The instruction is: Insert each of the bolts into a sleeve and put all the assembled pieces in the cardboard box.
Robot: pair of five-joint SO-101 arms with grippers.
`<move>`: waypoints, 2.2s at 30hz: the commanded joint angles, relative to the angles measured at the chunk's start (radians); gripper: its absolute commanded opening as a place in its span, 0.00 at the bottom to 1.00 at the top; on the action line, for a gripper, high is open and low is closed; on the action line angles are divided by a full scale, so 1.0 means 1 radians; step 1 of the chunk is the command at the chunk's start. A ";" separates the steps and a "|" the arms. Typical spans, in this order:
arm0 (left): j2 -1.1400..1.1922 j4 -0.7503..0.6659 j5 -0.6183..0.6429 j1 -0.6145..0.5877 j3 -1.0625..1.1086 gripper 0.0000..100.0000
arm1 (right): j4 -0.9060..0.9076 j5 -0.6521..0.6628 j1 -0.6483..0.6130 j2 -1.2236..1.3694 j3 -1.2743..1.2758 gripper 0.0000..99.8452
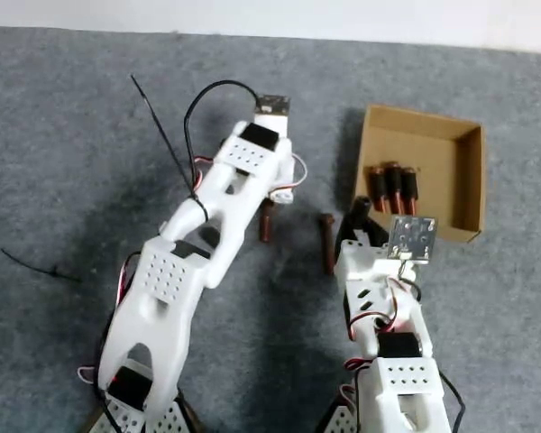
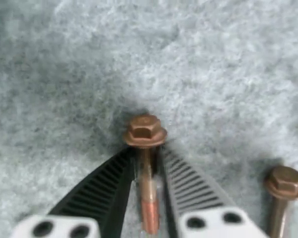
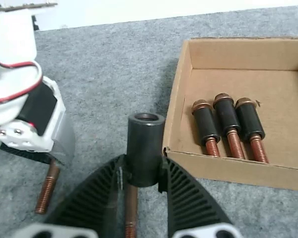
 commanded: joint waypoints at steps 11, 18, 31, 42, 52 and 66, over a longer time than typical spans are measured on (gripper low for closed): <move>0.007 0.028 -0.011 -0.007 -0.005 0.00 | -0.036 0.011 0.005 -0.024 -0.013 0.00; -0.024 0.049 -0.012 -0.012 0.001 0.00 | -0.036 0.011 -0.012 -0.024 -0.013 0.00; -0.274 -0.130 -0.012 -0.016 0.348 0.00 | -0.036 0.011 -0.067 -0.024 -0.012 0.00; -0.823 -0.601 -0.089 -0.015 1.036 0.00 | -0.036 0.012 -0.127 -0.025 0.008 0.00; -1.382 -1.100 -0.127 -0.013 1.626 0.00 | -0.035 0.035 -0.211 -0.024 0.042 0.00; -1.857 -1.694 -0.127 0.022 2.135 0.00 | -0.036 0.166 -0.363 -0.021 0.088 0.00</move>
